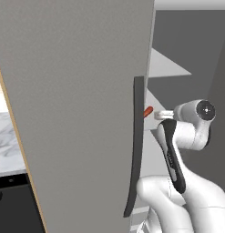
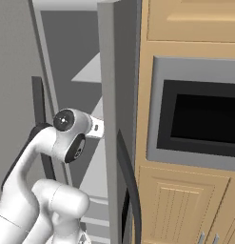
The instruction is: Take the mushroom and carrot out of the freezer and place them in the tupperware container on the counter. Then put the tupperware containing the vegetables back in the freezer.
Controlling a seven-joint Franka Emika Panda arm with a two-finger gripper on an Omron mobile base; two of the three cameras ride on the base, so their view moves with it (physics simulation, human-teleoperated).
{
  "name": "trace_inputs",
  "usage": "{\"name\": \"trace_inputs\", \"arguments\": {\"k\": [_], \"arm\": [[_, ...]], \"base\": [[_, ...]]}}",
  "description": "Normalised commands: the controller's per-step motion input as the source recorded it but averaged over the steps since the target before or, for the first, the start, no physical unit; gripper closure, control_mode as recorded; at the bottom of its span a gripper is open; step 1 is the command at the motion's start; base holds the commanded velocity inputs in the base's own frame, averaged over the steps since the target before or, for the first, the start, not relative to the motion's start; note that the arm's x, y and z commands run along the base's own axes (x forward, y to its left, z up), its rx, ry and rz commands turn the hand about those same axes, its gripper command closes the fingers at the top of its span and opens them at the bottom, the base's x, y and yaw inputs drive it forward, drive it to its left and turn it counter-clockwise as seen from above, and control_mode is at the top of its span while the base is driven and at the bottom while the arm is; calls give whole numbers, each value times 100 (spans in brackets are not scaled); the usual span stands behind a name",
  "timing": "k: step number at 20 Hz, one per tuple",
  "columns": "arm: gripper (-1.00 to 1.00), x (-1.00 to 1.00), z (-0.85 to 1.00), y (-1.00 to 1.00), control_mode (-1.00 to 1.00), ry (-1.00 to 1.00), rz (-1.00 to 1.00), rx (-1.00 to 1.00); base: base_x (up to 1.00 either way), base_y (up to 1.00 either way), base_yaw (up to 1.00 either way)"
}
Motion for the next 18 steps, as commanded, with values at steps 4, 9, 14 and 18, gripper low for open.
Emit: {"name": "trace_inputs", "arguments": {"k": [4,9,14,18], "arm": [[100,-67,68,18,-100,10,0,-1],[100,-55,34,14,-100,28,-1,0],[100,-48,17,10,-100,35,0,0],[100,-57,6,2,-100,25,0,0]], "base": [[0,0,0],[0,0,0],[0,0,0],[0,0,0]]}}
